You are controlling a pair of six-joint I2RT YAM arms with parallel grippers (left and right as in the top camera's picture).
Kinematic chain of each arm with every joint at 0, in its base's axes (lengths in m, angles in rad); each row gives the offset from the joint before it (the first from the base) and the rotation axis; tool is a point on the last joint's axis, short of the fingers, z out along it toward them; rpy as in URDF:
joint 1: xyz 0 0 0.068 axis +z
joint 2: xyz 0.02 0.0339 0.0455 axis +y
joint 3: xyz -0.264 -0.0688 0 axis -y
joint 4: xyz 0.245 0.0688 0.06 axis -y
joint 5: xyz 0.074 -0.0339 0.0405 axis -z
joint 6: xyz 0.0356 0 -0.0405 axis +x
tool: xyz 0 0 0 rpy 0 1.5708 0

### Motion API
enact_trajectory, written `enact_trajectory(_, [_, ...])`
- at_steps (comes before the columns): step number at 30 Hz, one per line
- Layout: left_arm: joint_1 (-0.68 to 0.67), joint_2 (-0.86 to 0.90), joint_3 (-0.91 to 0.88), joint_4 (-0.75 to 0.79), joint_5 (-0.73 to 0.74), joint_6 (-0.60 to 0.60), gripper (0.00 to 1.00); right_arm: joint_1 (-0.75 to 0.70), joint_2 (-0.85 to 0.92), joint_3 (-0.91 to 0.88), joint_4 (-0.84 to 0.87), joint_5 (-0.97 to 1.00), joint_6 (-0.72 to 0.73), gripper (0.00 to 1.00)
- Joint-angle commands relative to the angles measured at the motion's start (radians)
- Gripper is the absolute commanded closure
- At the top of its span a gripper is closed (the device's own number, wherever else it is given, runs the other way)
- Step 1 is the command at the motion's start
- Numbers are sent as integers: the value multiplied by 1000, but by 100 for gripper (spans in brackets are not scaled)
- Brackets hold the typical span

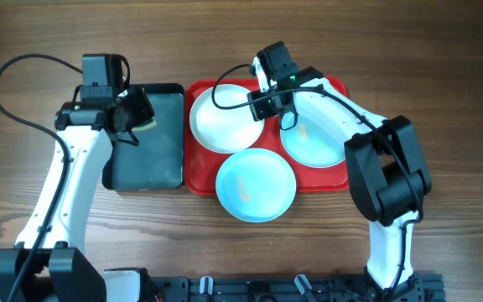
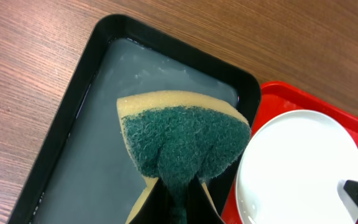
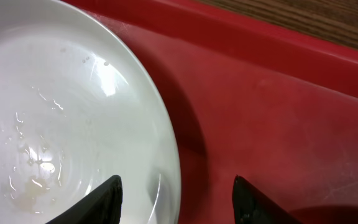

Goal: Clean dirty plates on tray and stack at the side
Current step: 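Return the sponge over the black tray with left gripper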

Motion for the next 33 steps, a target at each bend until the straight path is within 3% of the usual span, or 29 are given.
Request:
enact_trajectory(1, [4,-10,2,-3,17,100,96,5,-2,-3,8,-7,21,43])
enact_trajectory(6, [4,27,0,-42,17,149,96,5,10,-3,14,-7,39,69])
enact_trajectory(19, [4,106,-37,-18,-25,242,96,5,16,-3,10,-8,48,72])
enact_trajectory(21, [5,129,-37,-18,-29,240,96,5,16,-3,10,-8,66,74])
enact_trajectory(23, [10,134,-37,-18,-95,164,96,5,16,-3,10,-8,66,74])
enact_trajectory(27, [34,134,-37,-6,-97,164,96,5,16,-3,10,-8,66,80])
enact_trajectory(33, [37,136,-37,9,-96,174,96,5,18,-3,10,-8,66,78])
